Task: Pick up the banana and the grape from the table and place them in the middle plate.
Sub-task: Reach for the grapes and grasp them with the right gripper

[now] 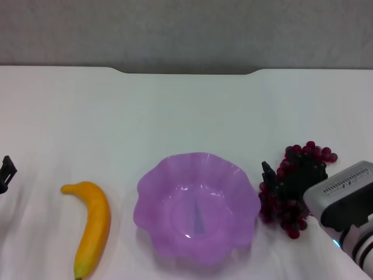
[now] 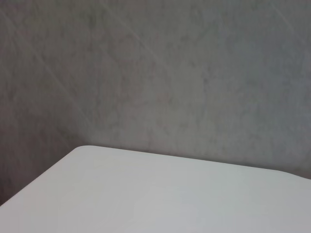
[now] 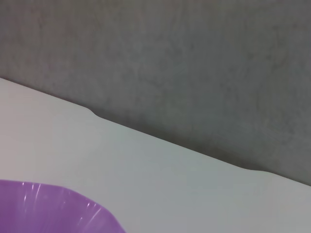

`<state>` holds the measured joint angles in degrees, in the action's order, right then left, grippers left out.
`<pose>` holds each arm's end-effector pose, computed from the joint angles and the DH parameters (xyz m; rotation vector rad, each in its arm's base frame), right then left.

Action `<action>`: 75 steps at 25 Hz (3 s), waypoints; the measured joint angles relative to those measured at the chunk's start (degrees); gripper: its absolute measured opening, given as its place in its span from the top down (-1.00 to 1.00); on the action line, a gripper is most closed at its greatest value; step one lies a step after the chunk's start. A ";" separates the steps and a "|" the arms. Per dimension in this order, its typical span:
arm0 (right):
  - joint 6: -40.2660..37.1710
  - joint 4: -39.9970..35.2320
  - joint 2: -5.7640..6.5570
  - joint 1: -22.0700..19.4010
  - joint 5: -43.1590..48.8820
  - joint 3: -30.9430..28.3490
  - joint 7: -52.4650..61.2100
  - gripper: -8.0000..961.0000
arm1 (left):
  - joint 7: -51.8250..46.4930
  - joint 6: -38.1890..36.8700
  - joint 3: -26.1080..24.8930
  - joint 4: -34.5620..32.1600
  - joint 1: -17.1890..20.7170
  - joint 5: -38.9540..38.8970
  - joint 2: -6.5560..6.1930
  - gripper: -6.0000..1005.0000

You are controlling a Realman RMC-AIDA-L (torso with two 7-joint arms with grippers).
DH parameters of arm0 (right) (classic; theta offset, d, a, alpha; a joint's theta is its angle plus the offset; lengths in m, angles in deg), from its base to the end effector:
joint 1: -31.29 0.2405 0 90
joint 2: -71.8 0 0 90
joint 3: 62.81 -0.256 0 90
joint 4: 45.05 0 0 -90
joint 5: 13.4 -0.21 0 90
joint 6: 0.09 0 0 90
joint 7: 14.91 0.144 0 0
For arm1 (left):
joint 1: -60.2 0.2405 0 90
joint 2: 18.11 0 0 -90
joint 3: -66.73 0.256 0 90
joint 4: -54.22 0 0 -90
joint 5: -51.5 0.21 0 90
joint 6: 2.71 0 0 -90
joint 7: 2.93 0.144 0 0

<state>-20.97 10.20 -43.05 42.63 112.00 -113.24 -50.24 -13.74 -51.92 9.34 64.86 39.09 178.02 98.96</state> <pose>0.2646 0.3161 -0.0835 -1.9967 0.5204 0.2994 -0.4015 0.3139 0.0016 -1.3874 -0.9133 -0.4798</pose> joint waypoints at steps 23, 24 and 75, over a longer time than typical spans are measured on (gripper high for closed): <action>34.41 4.24 0.15 1.25 -11.53 -20.77 0.27 -0.83 | 0.09 0.00 0.23 0.04 -0.42 0.24 0.00 -0.77; 36.56 4.27 0.16 1.38 -12.01 -22.29 0.27 -0.83 | 0.09 0.00 0.25 0.08 -0.44 0.26 0.00 -0.77; 36.34 -4.00 -0.01 6.33 -12.65 -26.75 -4.00 0.67 | 0.09 0.53 0.13 0.35 -0.47 0.30 0.09 -0.77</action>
<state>15.37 6.20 -43.07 48.96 99.36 -139.99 -54.25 -13.65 -51.39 9.47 65.21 38.61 178.32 99.05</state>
